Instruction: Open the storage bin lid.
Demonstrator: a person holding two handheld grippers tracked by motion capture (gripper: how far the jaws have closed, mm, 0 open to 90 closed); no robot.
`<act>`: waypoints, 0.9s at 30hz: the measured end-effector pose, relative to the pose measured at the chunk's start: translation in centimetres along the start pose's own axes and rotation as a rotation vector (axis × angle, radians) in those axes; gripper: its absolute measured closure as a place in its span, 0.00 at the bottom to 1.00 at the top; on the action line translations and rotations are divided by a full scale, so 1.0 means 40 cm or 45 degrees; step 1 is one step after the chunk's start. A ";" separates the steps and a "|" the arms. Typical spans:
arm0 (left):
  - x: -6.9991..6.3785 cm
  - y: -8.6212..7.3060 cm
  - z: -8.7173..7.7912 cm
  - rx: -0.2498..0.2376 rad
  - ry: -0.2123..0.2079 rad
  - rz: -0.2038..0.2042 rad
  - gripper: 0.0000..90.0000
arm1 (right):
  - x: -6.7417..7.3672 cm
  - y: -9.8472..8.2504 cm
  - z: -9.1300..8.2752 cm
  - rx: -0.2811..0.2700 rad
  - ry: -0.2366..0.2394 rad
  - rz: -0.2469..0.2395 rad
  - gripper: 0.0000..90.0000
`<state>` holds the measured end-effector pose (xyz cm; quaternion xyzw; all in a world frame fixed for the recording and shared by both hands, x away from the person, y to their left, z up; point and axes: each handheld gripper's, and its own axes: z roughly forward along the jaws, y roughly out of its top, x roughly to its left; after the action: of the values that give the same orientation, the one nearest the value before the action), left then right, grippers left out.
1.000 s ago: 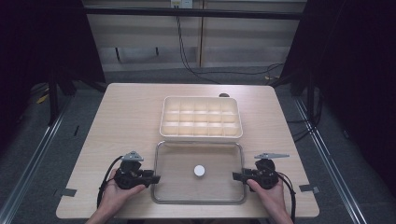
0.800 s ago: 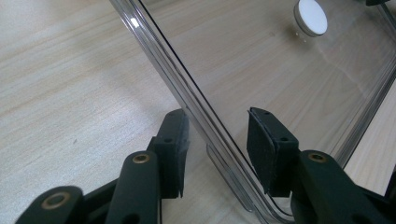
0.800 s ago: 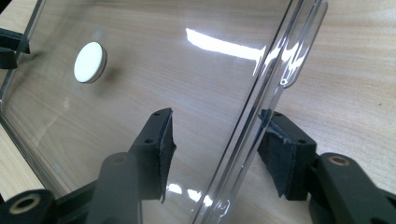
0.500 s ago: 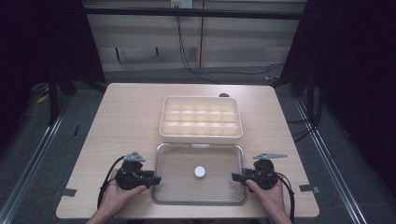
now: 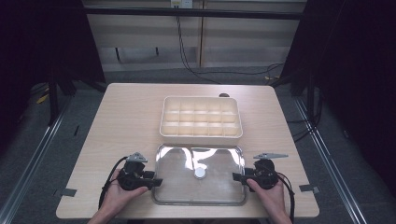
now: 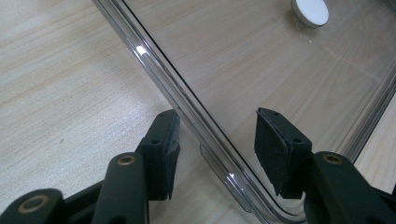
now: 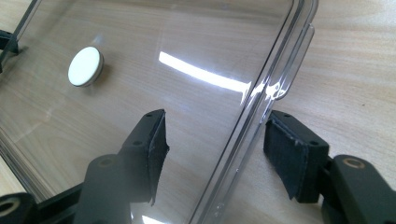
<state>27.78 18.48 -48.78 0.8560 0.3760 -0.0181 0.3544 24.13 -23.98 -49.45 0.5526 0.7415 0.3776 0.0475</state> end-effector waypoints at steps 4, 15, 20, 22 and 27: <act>-0.005 0.000 -0.001 -0.003 0.018 0.005 0.56 | -0.002 0.000 -0.002 -0.004 0.007 0.003 0.44; -0.011 0.002 -0.005 -0.040 0.033 0.027 0.54 | -0.007 0.002 -0.016 -0.060 0.022 0.013 0.45; -0.011 0.002 -0.009 -0.052 0.033 0.031 0.51 | -0.008 0.003 -0.017 -0.057 0.039 0.004 0.44; -0.012 0.002 -0.014 -0.077 0.025 0.027 0.49 | -0.007 0.006 -0.023 -0.071 0.056 -0.010 0.43; -0.014 0.015 -0.025 -0.123 0.018 0.043 0.42 | 0.008 0.016 -0.042 -0.087 0.150 -0.106 0.37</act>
<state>27.54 18.47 -47.50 0.8443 0.3644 0.0122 0.3928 23.67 -24.51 -47.75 0.4962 0.7521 0.4321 0.0383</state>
